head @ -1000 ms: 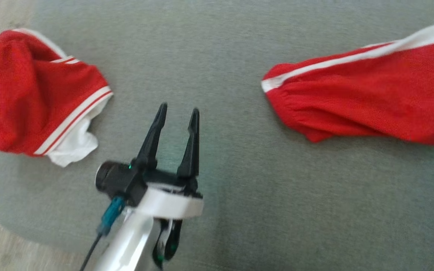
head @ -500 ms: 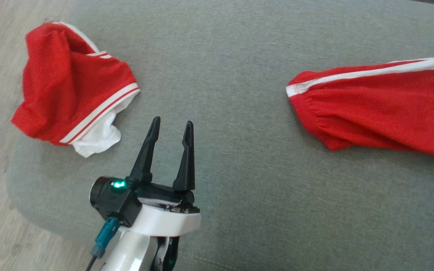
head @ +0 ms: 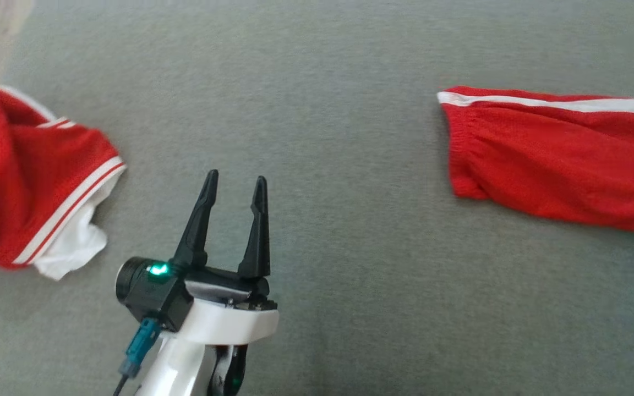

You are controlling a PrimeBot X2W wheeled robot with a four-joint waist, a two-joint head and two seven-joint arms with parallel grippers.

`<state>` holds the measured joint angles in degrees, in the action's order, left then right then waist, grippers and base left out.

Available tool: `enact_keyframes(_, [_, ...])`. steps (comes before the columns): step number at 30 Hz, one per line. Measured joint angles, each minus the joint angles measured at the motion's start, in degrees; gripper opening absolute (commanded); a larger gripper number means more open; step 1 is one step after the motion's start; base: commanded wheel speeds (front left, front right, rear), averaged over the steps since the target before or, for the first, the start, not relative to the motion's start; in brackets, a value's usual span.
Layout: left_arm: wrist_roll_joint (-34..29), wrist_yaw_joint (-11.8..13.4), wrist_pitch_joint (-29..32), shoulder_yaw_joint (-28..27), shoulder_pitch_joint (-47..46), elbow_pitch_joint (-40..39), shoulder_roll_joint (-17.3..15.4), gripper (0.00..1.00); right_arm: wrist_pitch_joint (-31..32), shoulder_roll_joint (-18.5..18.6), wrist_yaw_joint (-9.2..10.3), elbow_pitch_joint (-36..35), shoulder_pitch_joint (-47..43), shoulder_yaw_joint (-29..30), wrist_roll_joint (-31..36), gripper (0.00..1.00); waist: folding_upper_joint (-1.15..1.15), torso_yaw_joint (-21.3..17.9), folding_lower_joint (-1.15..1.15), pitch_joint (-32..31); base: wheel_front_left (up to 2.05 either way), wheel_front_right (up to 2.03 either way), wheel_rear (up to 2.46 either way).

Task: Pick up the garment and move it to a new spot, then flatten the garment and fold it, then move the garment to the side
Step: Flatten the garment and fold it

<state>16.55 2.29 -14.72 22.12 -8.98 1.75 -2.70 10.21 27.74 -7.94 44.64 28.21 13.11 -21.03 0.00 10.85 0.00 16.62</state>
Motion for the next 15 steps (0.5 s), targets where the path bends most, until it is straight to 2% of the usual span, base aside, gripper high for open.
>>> enact_keyframes(6, [-0.49, -0.8, 0.01, -0.01, 0.0, 0.48, 0.0, 1.0, -3.37, 0.18, 0.0, -3.87, -1.24, 1.31, 0.35, 0.0, 0.0, -3.45, 0.0, -1.24, 0.0, 0.0, 0.0])
enact_keyframes(10, [-0.49, -0.9, 0.0, -0.01, 0.06, 1.01, 0.0, 1.0, -4.66, -1.05, 0.0, -11.91, -1.19, -0.66, -0.31, 0.0, 0.0, -4.22, 0.0, -2.12, 0.0, 0.0, 0.0])
enact_keyframes(15, [-0.49, -1.31, 0.0, -0.02, 1.03, 1.75, 0.0, 1.0, -4.7, -4.63, 0.0, -25.25, -2.22, -4.45, -0.52, 0.0, 0.0, -3.86, 0.0, -3.65, 0.0, 0.0, 0.0])
